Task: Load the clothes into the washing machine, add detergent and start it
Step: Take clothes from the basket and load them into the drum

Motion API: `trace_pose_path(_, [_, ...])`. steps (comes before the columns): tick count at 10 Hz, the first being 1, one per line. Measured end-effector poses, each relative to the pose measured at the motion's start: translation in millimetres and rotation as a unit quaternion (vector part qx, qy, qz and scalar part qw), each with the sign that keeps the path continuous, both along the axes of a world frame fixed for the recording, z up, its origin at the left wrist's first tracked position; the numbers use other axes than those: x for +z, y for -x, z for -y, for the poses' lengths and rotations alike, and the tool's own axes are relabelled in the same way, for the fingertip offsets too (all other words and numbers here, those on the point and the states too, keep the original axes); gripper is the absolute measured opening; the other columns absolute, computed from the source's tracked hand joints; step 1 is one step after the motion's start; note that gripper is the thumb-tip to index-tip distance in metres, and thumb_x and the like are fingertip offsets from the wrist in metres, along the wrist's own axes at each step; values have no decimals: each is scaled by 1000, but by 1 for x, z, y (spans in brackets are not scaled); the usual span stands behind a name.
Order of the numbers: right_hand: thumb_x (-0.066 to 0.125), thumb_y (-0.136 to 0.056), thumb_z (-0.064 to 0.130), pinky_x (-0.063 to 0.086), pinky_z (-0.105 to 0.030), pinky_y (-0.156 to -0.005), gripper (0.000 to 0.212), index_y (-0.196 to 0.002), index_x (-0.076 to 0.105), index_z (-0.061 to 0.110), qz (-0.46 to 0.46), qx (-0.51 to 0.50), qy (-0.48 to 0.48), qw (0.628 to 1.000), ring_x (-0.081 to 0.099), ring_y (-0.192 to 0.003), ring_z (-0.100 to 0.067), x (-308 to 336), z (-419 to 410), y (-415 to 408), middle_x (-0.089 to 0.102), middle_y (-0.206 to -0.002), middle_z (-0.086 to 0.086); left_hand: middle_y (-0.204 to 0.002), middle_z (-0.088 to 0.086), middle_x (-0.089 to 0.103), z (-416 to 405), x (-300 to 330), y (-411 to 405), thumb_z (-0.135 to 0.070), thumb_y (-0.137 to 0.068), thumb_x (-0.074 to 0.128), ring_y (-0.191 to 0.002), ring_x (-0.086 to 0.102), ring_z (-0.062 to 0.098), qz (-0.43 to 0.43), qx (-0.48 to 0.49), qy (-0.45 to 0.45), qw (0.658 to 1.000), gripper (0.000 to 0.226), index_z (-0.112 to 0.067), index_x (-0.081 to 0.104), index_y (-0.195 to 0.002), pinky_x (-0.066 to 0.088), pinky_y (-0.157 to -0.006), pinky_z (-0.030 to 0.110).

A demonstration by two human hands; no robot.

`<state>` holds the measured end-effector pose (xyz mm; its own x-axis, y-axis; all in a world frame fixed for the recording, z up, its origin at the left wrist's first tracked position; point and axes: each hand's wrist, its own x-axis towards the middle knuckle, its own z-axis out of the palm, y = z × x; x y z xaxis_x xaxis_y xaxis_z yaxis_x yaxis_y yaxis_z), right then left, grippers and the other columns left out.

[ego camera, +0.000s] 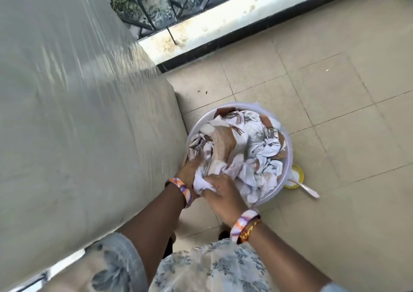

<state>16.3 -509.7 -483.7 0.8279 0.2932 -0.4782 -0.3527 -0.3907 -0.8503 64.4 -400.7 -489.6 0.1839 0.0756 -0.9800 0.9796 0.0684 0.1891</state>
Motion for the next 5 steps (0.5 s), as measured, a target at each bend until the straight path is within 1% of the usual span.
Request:
trace_pose_path(1, [51,-69,19,45,-32,-69,26,-81,65,2,-19,-17,-37,999,57,-75,-25,18,14,6,63,-82,-17,-57,7,67,10,37,-6,-11,-88,56,-62,64,21,46,-119,-71,989,22,5,59,-102,45,-53,19])
trace_pose_path(2, [64,-77,12,45,-23,-74,31,-106,61,21,-32,-45,-50,997,57,-86,1,34,31,10,62,-101,2,-118,29,61,19,62,-17,0,-86,55,-111,58,38,111,-167,-150,968,38,13,53,-122,38,-55,22])
trace_pose_path(3, [69,-78,6,44,-13,-90,77,-132,26,39,10,-67,23,997,46,-110,11,34,55,13,41,-128,17,-118,31,60,32,103,-23,-1,-86,52,-112,57,38,198,-222,-201,933,28,13,61,-108,39,-65,27])
trace_pose_path(4, [65,-75,1,28,-44,-113,103,-137,-10,36,46,-49,133,989,16,-142,-29,39,71,2,9,-154,-11,-61,18,54,38,150,-27,-2,-82,51,-60,51,25,276,-270,-216,897,24,-4,57,-59,35,-46,18])
trace_pose_path(5, [76,-65,17,17,-47,-117,117,-146,-8,16,98,-56,153,982,2,-145,-30,63,74,-19,1,-155,-15,-49,4,35,39,201,-34,-1,-81,52,-50,30,18,342,-297,-218,864,40,-12,39,-44,26,-43,21])
